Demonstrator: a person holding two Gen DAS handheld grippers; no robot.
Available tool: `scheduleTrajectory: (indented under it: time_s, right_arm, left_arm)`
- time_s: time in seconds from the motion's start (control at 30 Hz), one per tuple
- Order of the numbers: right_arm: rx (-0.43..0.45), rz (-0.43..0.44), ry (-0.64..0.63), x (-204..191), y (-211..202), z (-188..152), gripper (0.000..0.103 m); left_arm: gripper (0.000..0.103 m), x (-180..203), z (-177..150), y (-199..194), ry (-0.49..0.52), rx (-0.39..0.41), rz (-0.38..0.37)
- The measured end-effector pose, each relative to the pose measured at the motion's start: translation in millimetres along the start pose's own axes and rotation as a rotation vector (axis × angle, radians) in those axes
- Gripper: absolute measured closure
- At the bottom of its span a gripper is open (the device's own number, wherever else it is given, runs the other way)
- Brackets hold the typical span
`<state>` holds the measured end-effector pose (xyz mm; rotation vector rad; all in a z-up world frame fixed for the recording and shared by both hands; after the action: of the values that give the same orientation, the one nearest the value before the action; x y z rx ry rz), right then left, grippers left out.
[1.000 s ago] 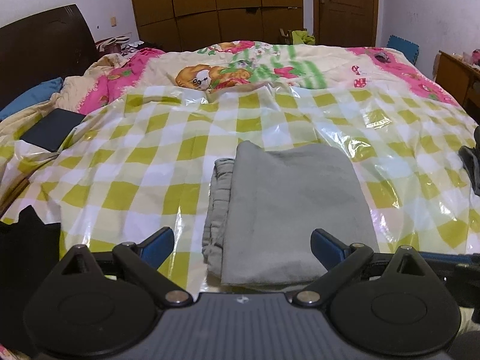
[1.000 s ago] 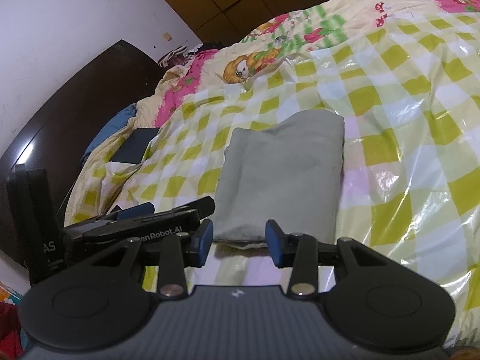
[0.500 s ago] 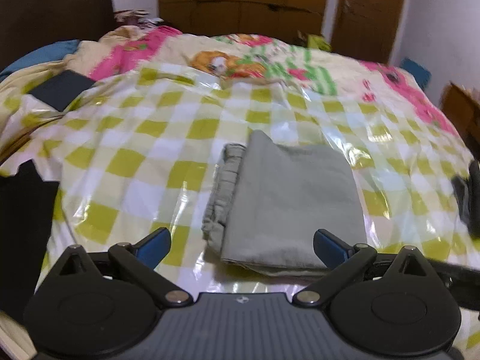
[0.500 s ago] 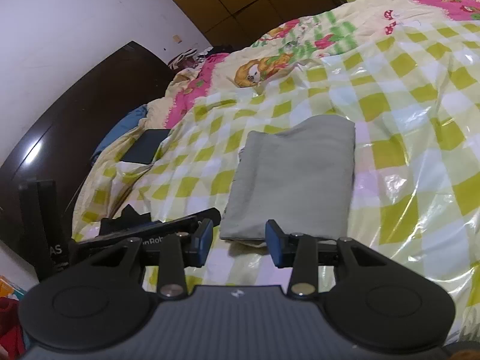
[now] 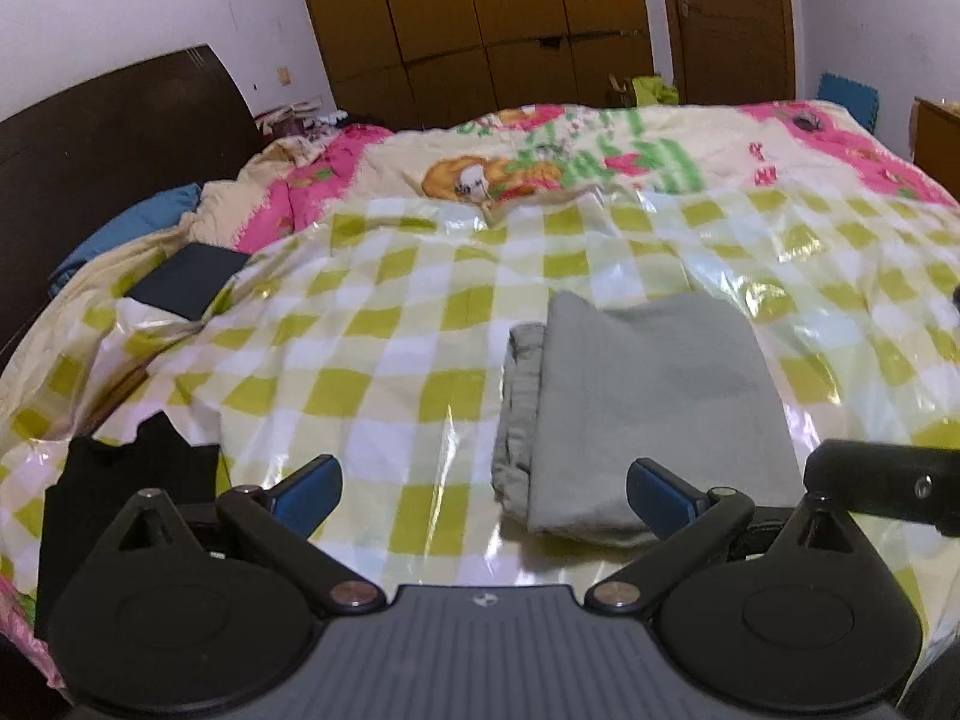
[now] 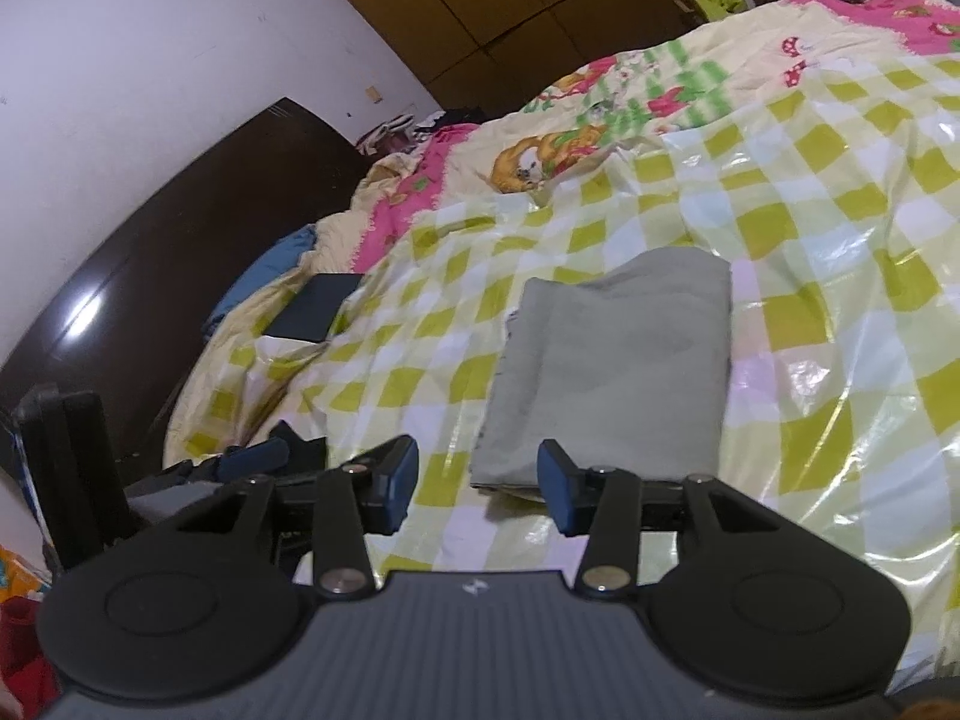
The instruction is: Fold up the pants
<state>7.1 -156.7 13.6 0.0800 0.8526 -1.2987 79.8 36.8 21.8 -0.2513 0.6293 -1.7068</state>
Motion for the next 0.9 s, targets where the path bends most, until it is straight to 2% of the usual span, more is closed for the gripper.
scheduleTrajectory:
  time_s: [0.3,0.4,0.5,0.63,0.7,0.77,0.9]
  right_arm:
    - [-0.035,-0.038,0.001,7,3,-12,0.057]
    - [-0.068,0.033,0.041,4,7,-17,0.057]
    - [-0.001,-0.097,-0.039,6,0,-16,0.054]
    - [0.032,-0.107,0.098,34,-10,-7,0.054]
    - [0.032,-0.128,0.099,40,-11,-6,0.054]
    - [0.011,-0.125,0.099,41,-7,-9,0.053]
    - [-0.053,-0.148,0.045,32,10,-24,0.052]
  left_arm:
    - [0.000,11,-15,8,0.035,-0.076,-0.032]
    - [0.000,23,-25,10,0.066,-0.112,-0.112]
    - [0.000,29,-33,9,0.081,-0.112,-0.095]
    - [0.000,15,-40,16,-0.018,-0.165,-0.144]
    - [0.000,4,-45,21,-0.098,-0.199,-0.175]
    - [0.000,-3,-52,27,-0.157,-0.233,-0.165]
    - [0.000,-5,-59,26,-0.161,-0.236,-0.128]
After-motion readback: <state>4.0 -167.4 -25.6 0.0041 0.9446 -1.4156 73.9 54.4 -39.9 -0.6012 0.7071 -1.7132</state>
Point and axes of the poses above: each gripper's, at about its wrist camera, not at the fingertips, and y roughly the way its jaws point, x to its right, z to its top, the point moved 5 cm from there along y, roughly the way its jaws point, and after that the axes turned 9 degrees about x, right-handed, at the moved point
